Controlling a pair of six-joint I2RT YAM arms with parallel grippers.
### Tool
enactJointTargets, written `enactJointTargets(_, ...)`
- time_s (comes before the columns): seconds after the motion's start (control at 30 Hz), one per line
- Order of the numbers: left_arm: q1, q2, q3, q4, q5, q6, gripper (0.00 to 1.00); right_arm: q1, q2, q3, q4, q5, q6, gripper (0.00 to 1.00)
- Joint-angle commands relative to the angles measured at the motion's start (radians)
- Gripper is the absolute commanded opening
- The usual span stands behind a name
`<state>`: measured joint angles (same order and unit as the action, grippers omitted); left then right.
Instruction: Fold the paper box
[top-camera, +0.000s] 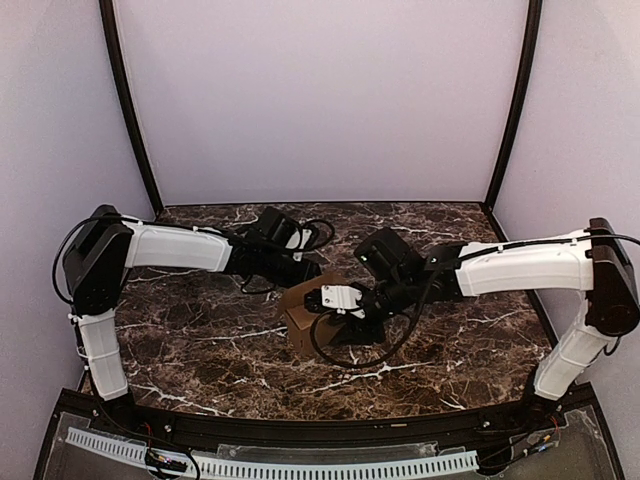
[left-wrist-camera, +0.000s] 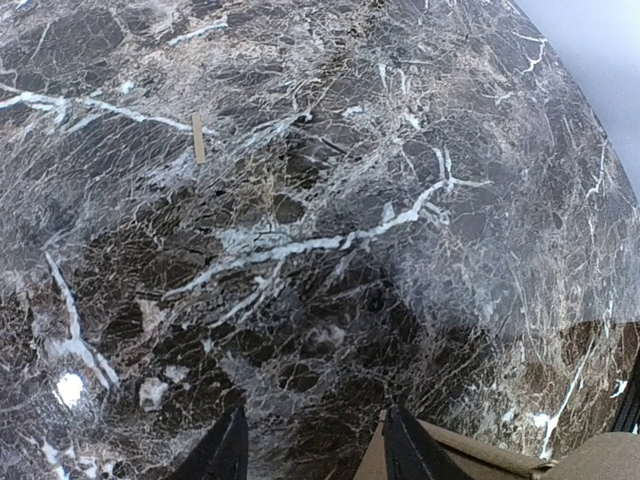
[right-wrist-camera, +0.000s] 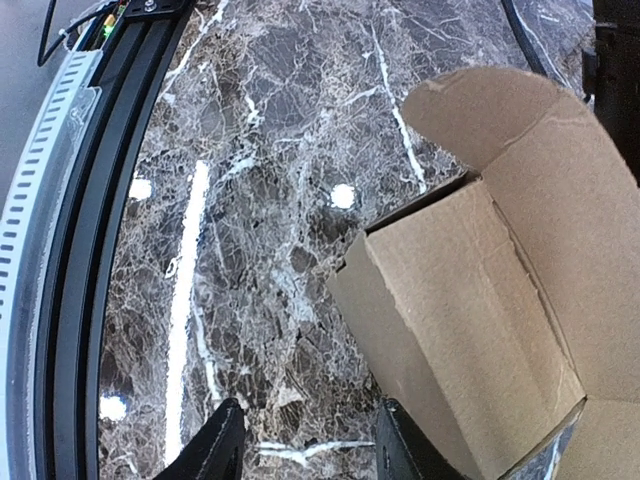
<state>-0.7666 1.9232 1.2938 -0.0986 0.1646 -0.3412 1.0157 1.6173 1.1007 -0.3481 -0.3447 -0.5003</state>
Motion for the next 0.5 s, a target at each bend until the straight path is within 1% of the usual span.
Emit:
enactJointTargets(0.0, 0.006, -0.049, 0.015, -0.067, -0.044, 0.031, 0.47, -0.024, -0.057, -0.015, -0.066, -0.047, -0.038, 0.45)
enactJointTargets(0.07, 0.009, -0.055, 0.014, -0.074, -0.052, 0.036, 0.47, -0.051, -0.099, -0.006, -0.089, -0.059, -0.039, 0.45)
enactJointTargets(0.13, 0.01, -0.062, 0.012, -0.079, -0.055, 0.037, 0.48, -0.103, -0.139, 0.019, -0.107, -0.089, -0.017, 0.46)
enactJointTargets(0.2, 0.01, -0.067, 0.01, -0.085, -0.057, 0.035, 0.48, -0.17, -0.166, 0.057, -0.119, -0.118, 0.024, 0.47)
enactJointTargets(0.27, 0.011, -0.083, -0.004, -0.096, -0.069, 0.028, 0.48, -0.252, -0.184, 0.095, -0.097, -0.116, 0.099, 0.51)
enactJointTargets(0.37, 0.017, -0.125, -0.031, -0.094, -0.075, 0.032, 0.49, -0.266, -0.176, 0.08, -0.085, -0.091, 0.085, 0.54)
enactJointTargets(0.47, 0.031, -0.184, -0.052, -0.116, -0.091, 0.044, 0.49, -0.3, -0.158, 0.061, -0.062, -0.111, 0.075, 0.54)
